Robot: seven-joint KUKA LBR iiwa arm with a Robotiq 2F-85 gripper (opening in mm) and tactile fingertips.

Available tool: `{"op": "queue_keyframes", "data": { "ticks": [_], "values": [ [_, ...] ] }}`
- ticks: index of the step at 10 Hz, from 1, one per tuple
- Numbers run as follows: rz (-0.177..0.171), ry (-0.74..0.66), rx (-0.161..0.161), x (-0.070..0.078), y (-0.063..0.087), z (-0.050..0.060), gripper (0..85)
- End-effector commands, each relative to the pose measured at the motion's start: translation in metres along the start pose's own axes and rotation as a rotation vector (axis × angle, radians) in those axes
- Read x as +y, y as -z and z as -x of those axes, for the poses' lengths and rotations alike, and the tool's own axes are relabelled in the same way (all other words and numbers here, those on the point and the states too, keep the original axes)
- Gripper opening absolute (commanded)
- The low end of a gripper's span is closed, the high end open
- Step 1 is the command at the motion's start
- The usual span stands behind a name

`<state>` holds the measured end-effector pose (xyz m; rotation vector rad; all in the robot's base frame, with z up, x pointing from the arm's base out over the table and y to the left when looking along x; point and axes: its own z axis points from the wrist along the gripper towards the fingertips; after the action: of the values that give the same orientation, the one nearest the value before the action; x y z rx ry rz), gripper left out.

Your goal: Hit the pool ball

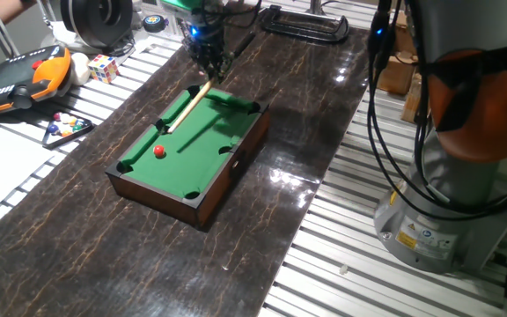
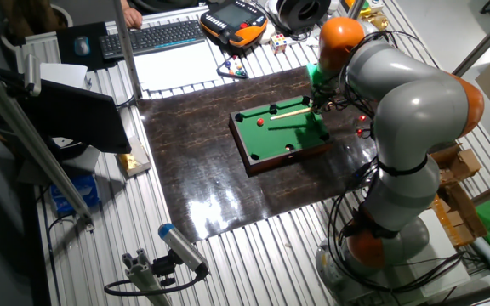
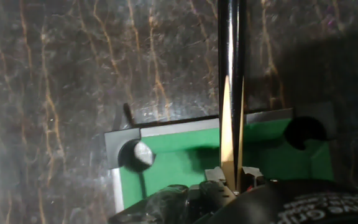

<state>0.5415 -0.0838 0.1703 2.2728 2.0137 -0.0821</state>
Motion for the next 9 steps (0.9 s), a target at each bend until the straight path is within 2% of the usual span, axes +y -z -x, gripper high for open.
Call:
{"op": "queue_keyframes", "data": {
  "ticks": [1, 4, 9],
  "values": [
    [-0.005, -0.006, -0.011, 0.0001, 0.0006, -0.0002, 0.7],
    [-0.033, -0.032, -0.029, 0.0001, 0.0012, -0.0006, 0.7],
    [-0.054, -0.043, -0.064, 0.0035, 0.0017, -0.0047, 0.7]
  ]
}}
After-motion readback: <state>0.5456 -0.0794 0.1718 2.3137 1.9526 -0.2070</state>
